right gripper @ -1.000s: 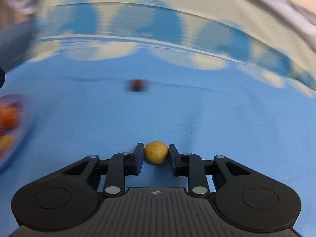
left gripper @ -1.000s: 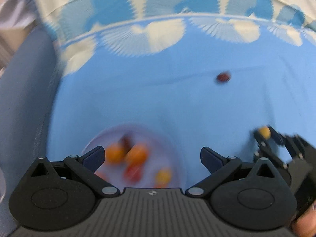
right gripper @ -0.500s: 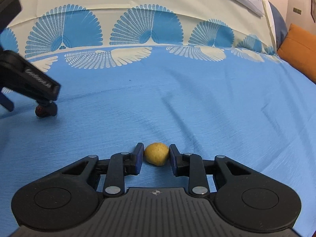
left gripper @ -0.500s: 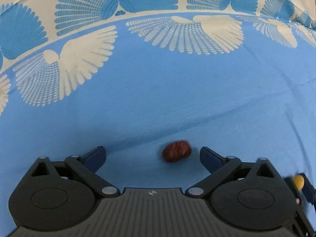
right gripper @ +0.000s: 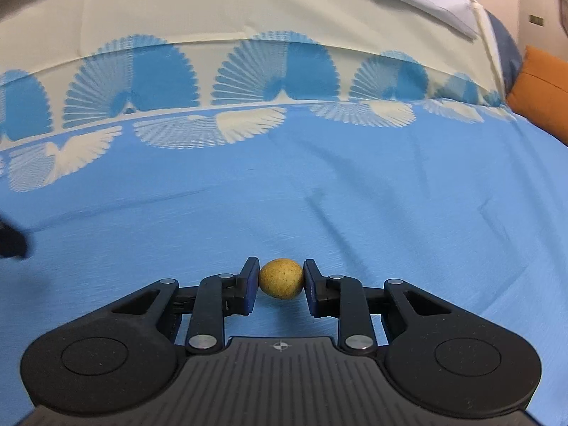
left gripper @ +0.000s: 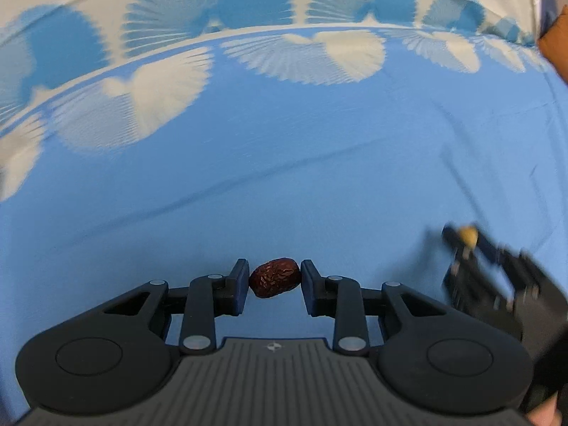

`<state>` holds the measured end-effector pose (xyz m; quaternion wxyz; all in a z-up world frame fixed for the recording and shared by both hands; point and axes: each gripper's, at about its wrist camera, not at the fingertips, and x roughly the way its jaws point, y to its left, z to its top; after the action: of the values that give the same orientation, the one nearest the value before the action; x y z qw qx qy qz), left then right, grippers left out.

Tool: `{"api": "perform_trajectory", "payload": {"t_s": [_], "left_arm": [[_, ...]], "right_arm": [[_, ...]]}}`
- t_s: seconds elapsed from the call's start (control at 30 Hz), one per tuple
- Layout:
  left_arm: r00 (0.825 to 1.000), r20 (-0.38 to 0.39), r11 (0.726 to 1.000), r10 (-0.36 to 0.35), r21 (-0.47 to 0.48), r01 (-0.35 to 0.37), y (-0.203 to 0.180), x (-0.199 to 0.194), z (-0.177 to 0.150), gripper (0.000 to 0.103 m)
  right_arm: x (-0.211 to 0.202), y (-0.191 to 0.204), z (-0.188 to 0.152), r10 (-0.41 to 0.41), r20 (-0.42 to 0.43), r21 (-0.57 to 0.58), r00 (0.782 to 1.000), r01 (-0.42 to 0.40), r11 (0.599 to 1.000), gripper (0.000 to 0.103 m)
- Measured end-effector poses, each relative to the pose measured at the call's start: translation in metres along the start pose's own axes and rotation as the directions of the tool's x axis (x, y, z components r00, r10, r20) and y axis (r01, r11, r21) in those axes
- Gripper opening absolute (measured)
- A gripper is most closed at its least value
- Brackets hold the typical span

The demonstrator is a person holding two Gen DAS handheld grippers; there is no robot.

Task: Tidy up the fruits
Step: 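Carry the red date and yellow fruit over the plate and open both grippers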

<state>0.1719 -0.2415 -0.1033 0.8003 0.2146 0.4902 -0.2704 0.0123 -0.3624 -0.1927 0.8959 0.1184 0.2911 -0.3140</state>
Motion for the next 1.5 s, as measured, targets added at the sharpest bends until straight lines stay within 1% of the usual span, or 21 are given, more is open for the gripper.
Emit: {"api": "perform_trajectory", "payload": {"t_s": [0.07, 0.13, 0.27, 0.43, 0.57, 0.63, 0.7, 0.8, 0.87, 0.93, 1.03, 1.2, 1.5], "left_arm": [[0.997, -0.007, 0.997, 0.076, -0.006, -0.076, 0.009, -0.027, -0.021, 0.035], [0.993, -0.009, 0.993, 0.117, -0.027, -0.118, 0.023, -0.053, -0.044, 0.035], [0.988, -0.011, 0.984, 0.153, -0.093, -0.154, 0.054, -0.1, -0.092, 0.035], [0.982, 0.003, 0.969, 0.19, -0.16, -0.187, 0.08, -0.154, -0.152, 0.035], [0.981, 0.009, 0.959, 0.194, -0.211, -0.188, 0.091, -0.186, -0.196, 0.035], [0.978, 0.001, 0.952, 0.208, -0.227, -0.203, 0.096, -0.197, -0.215, 0.035], [0.978, -0.01, 0.947, 0.21, -0.247, -0.206, 0.1, -0.208, -0.233, 0.035], [0.978, 0.0, 0.942, 0.206, -0.271, -0.199, 0.104, -0.223, -0.255, 0.035], [0.978, 0.011, 0.937, 0.21, -0.288, -0.198, 0.106, -0.231, -0.265, 0.035], [0.979, 0.021, 0.931, 0.204, -0.313, -0.187, 0.11, -0.237, -0.272, 0.035], [0.978, 0.045, 0.928, 0.205, -0.327, -0.18, 0.111, -0.244, -0.278, 0.035], [0.978, 0.075, 0.936, 0.193, -0.313, -0.161, 0.107, -0.253, -0.283, 0.035], [0.978, 0.096, 0.938, 0.185, -0.315, -0.146, 0.107, -0.256, -0.287, 0.035]], "right_arm": [[-0.012, 0.003, 0.001, 0.018, -0.003, -0.031, 1.0, -0.019, 0.999, 0.028], [-0.032, 0.004, 0.004, 0.055, -0.007, -0.026, 0.998, -0.056, 0.998, 0.028], [-0.094, 0.01, 0.017, 0.157, -0.001, -0.034, 0.988, -0.157, 0.987, 0.028], [-0.187, 0.02, 0.015, 0.305, -0.006, -0.095, 0.952, -0.304, 0.948, 0.028], [-0.251, 0.039, 0.0, 0.407, -0.043, -0.162, 0.912, -0.408, 0.898, 0.028], [-0.275, 0.05, -0.008, 0.454, -0.068, -0.2, 0.888, -0.458, 0.866, 0.028], [-0.298, 0.065, -0.013, 0.493, -0.081, -0.264, 0.866, -0.495, 0.828, 0.028], [-0.329, 0.084, -0.02, 0.531, -0.057, -0.389, 0.845, -0.509, 0.768, 0.028], [-0.343, 0.091, -0.022, 0.553, -0.048, -0.44, 0.832, -0.514, 0.736, 0.028], [-0.352, 0.096, -0.023, 0.568, -0.05, -0.468, 0.821, -0.522, 0.713, 0.028], [-0.362, 0.098, -0.025, 0.571, -0.052, -0.487, 0.819, -0.52, 0.702, 0.028], [-0.369, 0.098, -0.027, 0.556, -0.045, -0.486, 0.83, -0.505, 0.713, 0.028], [-0.373, 0.1, -0.03, 0.554, -0.044, -0.498, 0.831, -0.499, 0.709, 0.028]]}}
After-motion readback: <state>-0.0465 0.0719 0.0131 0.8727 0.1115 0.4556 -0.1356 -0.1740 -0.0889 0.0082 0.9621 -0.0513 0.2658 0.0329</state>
